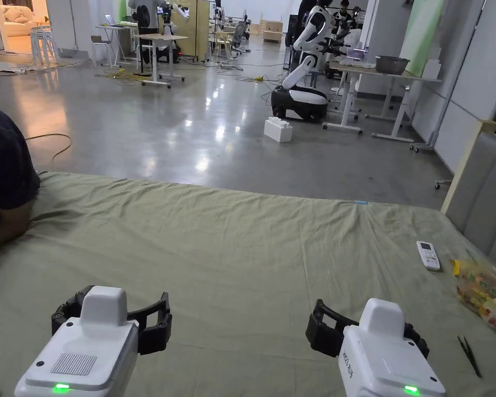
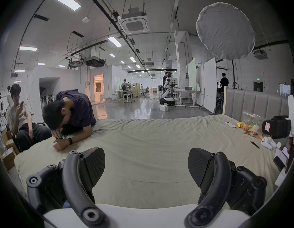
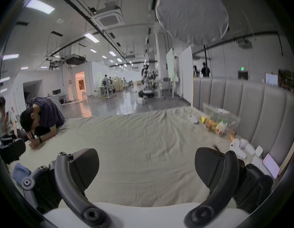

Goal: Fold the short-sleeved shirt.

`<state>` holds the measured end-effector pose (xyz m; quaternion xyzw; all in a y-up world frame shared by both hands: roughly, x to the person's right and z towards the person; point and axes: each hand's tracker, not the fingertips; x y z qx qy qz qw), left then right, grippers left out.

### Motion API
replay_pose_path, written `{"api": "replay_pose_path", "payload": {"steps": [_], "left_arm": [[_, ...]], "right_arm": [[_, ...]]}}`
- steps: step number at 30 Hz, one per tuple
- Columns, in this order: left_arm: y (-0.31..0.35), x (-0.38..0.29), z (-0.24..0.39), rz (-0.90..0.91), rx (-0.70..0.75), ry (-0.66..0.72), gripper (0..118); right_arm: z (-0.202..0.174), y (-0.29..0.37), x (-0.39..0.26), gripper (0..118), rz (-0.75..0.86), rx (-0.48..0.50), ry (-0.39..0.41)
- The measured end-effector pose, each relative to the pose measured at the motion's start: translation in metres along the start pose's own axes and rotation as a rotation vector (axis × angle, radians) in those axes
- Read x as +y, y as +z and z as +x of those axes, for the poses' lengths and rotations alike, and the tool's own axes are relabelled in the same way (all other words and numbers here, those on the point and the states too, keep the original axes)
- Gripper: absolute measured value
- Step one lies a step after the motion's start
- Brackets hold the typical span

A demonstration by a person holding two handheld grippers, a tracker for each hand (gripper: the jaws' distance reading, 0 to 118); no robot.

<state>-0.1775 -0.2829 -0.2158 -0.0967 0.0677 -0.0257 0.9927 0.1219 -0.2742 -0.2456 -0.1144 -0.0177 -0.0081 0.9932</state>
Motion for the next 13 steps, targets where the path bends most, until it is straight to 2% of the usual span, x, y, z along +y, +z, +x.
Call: {"api": "replay_pose_path", "payload": {"steps": [4, 6, 9, 11, 13], "left_arm": [[-0.002, -0.005, 0.004, 0.040, 0.038, -0.061, 103], [-0.004, -0.005, 0.004, 0.037, 0.045, -0.058, 103], [-0.005, -0.002, 0.003, 0.044, 0.040, -0.026, 103], [-0.005, -0.002, 0.002, 0.045, 0.040, -0.021, 103], [-0.006, -0.002, 0.001, 0.045, 0.036, -0.018, 103]], "right_arm": [[-0.004, -0.001, -0.005, 117, 0.044, 0.001, 0.084], [-0.007, 0.000, -0.004, 118, 0.066, 0.014, 0.161], [-0.014, 0.004, -0.003, 118, 0.146, -0.003, 0.221], [-0.010, -0.001, -0.008, 118, 0.159, 0.010, 0.160], [-0.009, 0.000, -0.008, 118, 0.183, 0.019, 0.153]]}}
